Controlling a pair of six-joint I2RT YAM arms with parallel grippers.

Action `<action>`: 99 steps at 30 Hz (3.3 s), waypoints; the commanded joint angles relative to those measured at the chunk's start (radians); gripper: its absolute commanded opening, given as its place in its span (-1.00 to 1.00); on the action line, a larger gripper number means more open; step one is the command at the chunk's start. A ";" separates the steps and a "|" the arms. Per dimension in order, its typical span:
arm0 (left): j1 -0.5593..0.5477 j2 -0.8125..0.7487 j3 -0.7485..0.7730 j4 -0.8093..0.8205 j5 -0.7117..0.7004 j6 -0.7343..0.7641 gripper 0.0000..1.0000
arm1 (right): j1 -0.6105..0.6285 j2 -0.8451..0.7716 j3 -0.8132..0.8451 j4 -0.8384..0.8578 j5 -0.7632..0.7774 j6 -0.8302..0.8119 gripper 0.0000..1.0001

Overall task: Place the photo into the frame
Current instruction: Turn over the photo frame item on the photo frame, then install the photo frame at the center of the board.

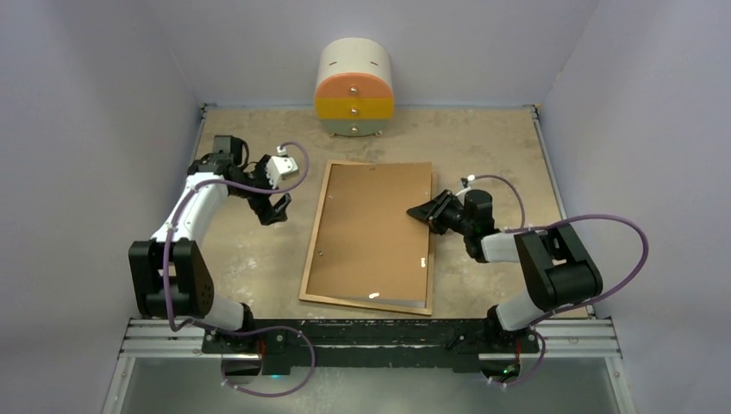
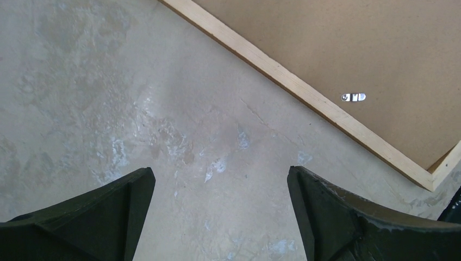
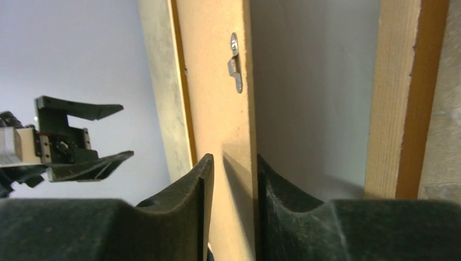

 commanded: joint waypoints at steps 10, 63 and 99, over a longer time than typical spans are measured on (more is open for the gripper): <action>0.000 -0.002 -0.026 0.085 -0.084 -0.053 1.00 | 0.085 -0.121 0.185 -0.475 0.198 -0.209 0.98; 0.002 0.169 -0.061 0.161 0.123 -0.306 0.52 | 0.371 -0.432 0.242 -0.799 0.204 -0.264 0.32; -0.081 0.453 0.004 0.185 0.251 -0.406 -0.33 | 0.745 0.379 0.579 -0.250 0.327 -0.292 0.08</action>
